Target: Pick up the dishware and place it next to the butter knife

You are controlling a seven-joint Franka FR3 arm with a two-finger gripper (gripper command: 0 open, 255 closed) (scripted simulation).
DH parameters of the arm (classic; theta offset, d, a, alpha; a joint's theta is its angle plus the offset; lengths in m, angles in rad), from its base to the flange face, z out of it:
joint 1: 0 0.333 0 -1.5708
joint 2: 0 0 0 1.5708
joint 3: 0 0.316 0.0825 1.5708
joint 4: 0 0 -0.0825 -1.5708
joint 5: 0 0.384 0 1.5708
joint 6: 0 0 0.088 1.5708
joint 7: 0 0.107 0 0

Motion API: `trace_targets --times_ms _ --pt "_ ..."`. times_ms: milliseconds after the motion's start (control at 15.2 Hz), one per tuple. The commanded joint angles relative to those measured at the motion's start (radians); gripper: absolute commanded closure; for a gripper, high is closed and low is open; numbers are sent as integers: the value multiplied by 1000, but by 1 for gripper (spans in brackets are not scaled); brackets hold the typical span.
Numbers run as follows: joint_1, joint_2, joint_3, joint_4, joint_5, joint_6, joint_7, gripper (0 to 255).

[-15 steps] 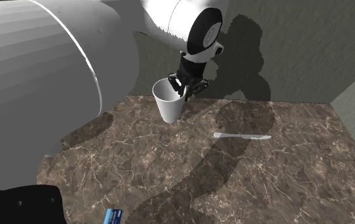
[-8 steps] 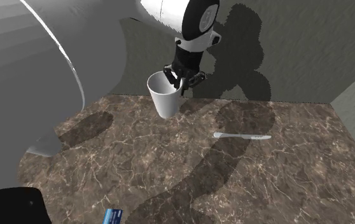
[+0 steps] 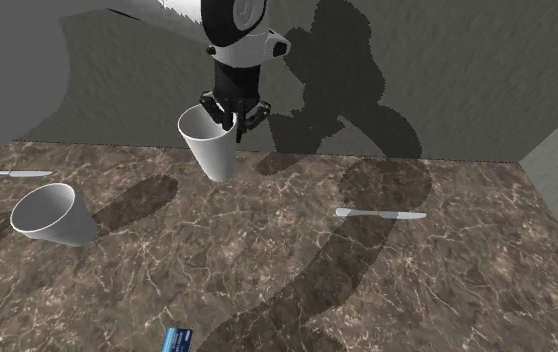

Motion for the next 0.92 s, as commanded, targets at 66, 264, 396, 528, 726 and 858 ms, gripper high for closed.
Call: trace_targets --times_ms 66,264,396,528,726,858 --pt "42 -56 16 -62 -6 15 56 255" --pt "84 -100 36 -104 -10 22 116 255" --pt "111 -125 51 -124 -13 24 158 255" --pt "138 -145 66 -139 -14 24 200 255" --pt "178 -169 90 -151 -17 22 264 255" --pt "204 -181 106 -152 -18 18 308 255"
